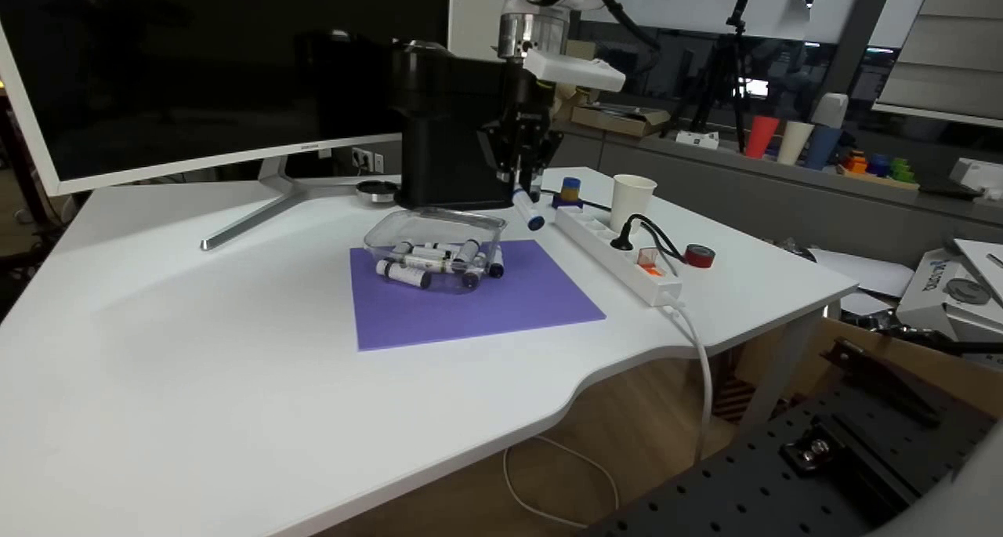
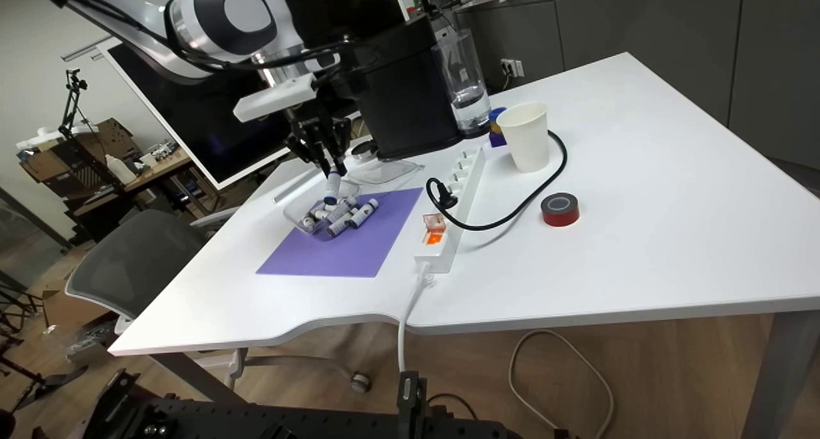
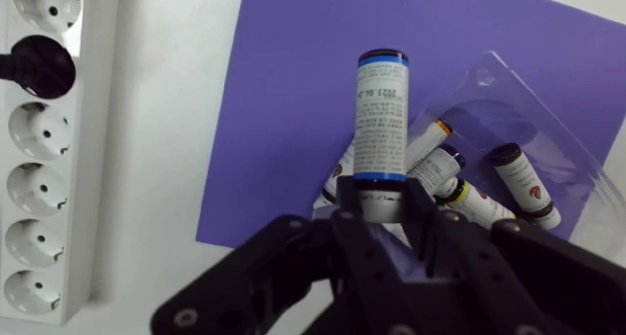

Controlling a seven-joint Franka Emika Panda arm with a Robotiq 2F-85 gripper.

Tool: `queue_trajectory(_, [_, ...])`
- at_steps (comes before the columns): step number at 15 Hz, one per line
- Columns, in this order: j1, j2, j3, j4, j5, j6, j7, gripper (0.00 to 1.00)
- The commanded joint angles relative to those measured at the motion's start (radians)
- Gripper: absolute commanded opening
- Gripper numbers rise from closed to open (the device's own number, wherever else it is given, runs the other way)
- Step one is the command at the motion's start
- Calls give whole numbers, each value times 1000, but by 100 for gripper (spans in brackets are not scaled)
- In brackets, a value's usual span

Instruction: Remove one bottle from the storage box

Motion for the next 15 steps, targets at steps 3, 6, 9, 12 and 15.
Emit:
queue_trajectory(3, [-29,76,-20,30,15,-10,6,7])
queue_trajectory(6, [-45,126,-21,52,22,-21,1,7])
queue_trajectory(9, [-61,165,-20,74,28,-25,-1,7])
queue_trajectory(12, [-72,188,-20,92,33,-29,1,52])
queue_trajectory(15, [-77,194,-19,100,31,-29,2,73])
